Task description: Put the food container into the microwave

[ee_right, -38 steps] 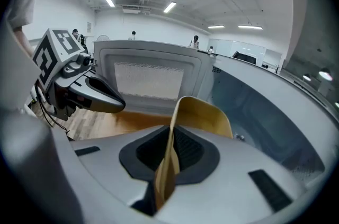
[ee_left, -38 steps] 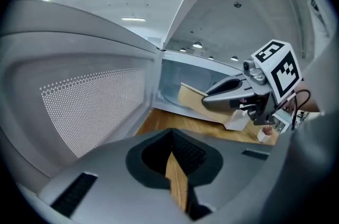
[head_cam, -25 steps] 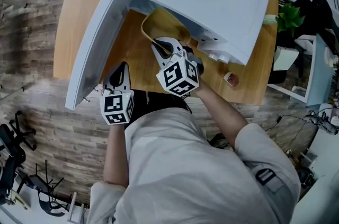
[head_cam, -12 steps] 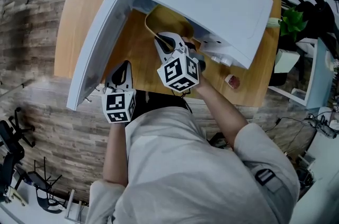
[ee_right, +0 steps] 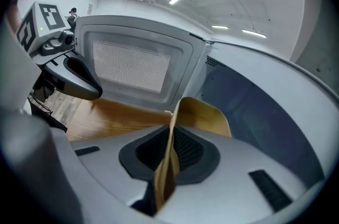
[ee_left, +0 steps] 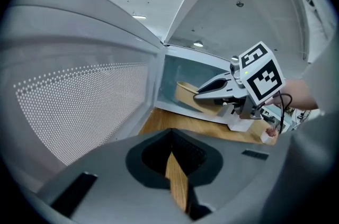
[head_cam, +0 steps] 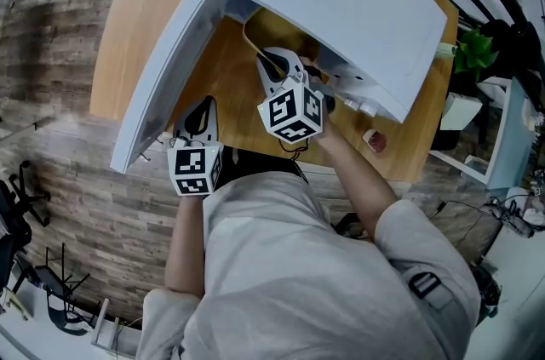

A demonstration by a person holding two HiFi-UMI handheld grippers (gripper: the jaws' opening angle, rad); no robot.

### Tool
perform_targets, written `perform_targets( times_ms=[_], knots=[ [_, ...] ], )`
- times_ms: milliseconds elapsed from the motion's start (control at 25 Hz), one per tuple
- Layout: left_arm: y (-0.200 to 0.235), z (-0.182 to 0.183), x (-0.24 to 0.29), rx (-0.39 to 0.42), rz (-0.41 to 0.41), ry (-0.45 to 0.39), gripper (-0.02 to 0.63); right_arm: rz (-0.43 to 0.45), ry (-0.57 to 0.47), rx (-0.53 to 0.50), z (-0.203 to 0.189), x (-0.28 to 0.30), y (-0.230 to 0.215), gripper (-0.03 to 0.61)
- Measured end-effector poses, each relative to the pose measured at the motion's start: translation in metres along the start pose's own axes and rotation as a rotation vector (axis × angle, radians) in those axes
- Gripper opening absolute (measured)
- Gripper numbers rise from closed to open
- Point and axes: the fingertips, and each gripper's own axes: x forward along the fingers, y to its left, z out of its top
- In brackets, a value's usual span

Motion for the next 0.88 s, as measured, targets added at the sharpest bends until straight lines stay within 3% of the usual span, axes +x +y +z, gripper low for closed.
perform_targets(
  times_ms=[880],
  knots=[
    [0.004,-0.001,0.012,-0.038,0.012,0.009,0.012,-0.097,0.093,-0.099,-0.013,0.033,-0.039,0.034]
  ],
)
